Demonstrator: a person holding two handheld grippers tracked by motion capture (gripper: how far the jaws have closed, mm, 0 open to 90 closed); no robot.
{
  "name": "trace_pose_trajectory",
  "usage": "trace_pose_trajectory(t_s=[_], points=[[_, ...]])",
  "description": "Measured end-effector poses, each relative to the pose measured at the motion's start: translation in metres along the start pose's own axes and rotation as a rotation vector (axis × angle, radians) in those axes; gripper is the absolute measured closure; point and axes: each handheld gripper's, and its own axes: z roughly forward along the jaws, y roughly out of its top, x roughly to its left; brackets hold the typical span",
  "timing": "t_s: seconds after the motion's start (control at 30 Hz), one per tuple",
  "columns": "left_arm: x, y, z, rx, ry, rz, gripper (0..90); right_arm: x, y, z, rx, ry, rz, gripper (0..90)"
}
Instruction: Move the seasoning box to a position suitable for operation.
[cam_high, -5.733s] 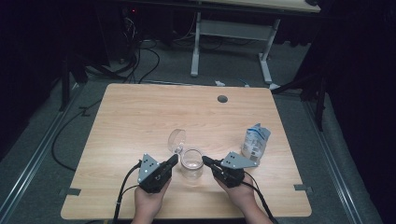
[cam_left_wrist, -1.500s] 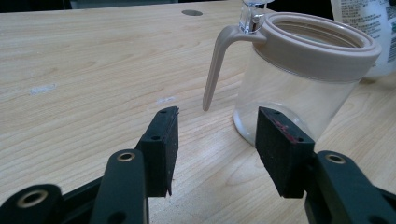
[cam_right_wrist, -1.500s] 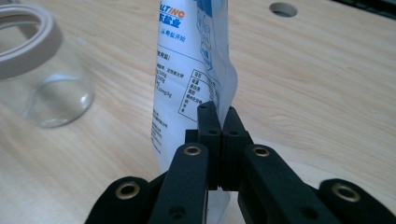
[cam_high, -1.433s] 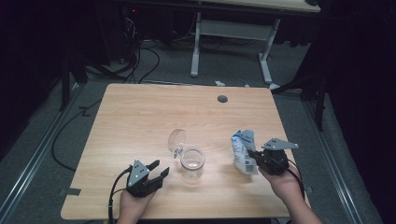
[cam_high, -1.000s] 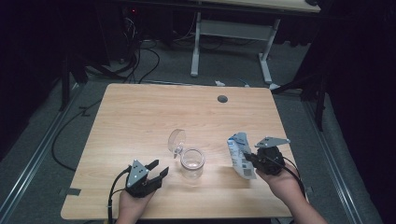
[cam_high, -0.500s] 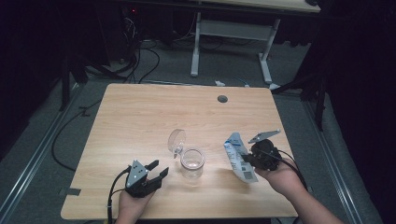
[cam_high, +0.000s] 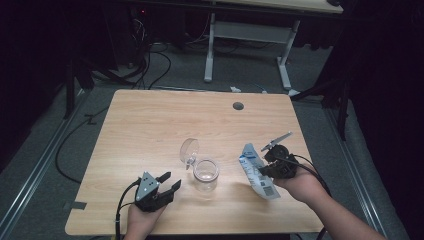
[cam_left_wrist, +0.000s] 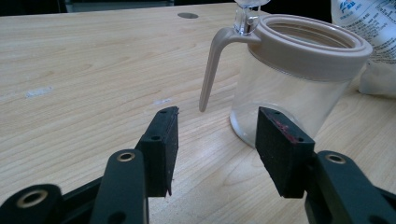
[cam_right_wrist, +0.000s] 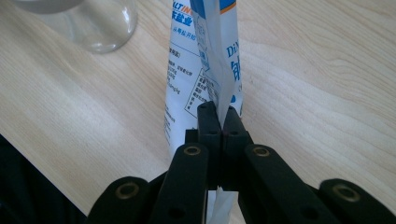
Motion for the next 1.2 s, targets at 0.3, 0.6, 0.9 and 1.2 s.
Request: trace_pose_trajectory(t_s=[0.3,0.6,0.9,1.2], points=[[-0.001,0.000,-0.001,-0.002,-0.005,0.002,49.5,-0.001,0.007,-0.001,0.079,0.007,-0.001,90.0],[-0.005,0.001,0.001,0.010,-0.018,0.017,49.7,-0.002,0.011,-0.001,0.161,0.006,-0.018,90.0],[-0.015,0.001,0.002,0.013,-0.029,0.084,49.2,-0.002,0.012,0.000,0.228,-0.012,-0.026,90.0],[-0.026,0.003,0.004,0.021,-0.064,0.135,48.0,0.000,0.011,-0.001,0.257,-0.014,-0.028,90.0]])
